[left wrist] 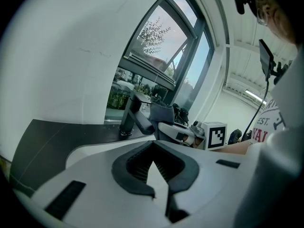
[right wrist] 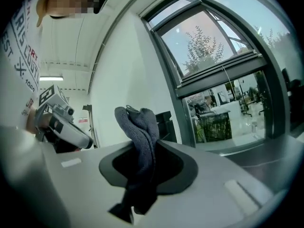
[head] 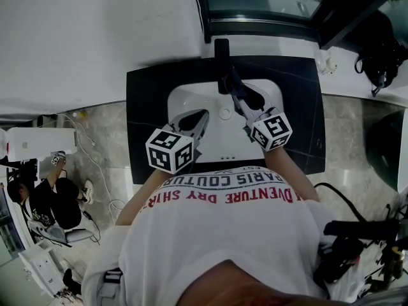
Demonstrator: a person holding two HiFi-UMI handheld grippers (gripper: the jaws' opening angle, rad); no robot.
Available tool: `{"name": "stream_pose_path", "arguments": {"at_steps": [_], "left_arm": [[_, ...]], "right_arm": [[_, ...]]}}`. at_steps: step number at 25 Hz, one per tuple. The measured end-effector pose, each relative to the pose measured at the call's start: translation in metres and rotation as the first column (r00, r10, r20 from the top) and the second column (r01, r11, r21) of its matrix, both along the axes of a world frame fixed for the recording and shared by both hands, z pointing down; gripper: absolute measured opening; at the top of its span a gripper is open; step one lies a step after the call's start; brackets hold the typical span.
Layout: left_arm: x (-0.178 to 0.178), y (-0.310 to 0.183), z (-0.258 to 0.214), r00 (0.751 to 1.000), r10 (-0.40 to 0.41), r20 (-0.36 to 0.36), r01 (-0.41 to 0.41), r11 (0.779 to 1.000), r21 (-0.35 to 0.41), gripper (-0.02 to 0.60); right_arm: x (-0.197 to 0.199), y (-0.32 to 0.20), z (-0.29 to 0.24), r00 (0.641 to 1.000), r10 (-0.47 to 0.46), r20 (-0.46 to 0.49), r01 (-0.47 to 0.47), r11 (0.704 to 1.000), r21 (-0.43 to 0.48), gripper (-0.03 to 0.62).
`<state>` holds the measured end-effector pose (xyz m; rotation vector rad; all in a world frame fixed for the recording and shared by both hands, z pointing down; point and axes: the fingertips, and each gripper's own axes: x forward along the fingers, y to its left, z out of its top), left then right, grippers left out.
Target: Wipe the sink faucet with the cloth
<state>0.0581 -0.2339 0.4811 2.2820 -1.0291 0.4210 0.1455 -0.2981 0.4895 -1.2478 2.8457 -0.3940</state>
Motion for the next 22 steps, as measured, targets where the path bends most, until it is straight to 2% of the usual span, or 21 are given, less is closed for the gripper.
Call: {"name": "stream_pose_path", "arguments": {"at_steps": [4,12,22], "left_arm": [[0.002,-0.003,0.001,1.000,0.010,-0.001,-0.010,1.000,-0.002,0.000],[-0.005,-0.013,0.007,1.000,0.012,-0.003,-0.012,1.000,-0.009,0.002],[-0.014,-0.018,0.010,1.000,0.008,-0.001,-0.008,1.000,-0.018,0.002]], "right_arm": [[0.003,-0.015,-0.004,0.999,0.034,0.026,-0.034,0.999,-0.006,0.078],[-0.004,-0.049,-0.006,0.998,0.057,0.001,-0.057,0.998,0.009,0.078],[0.004,-0.087,-0.006,0.994,0.103,0.029,-0.103,0.994,-0.022,0.078]]}}
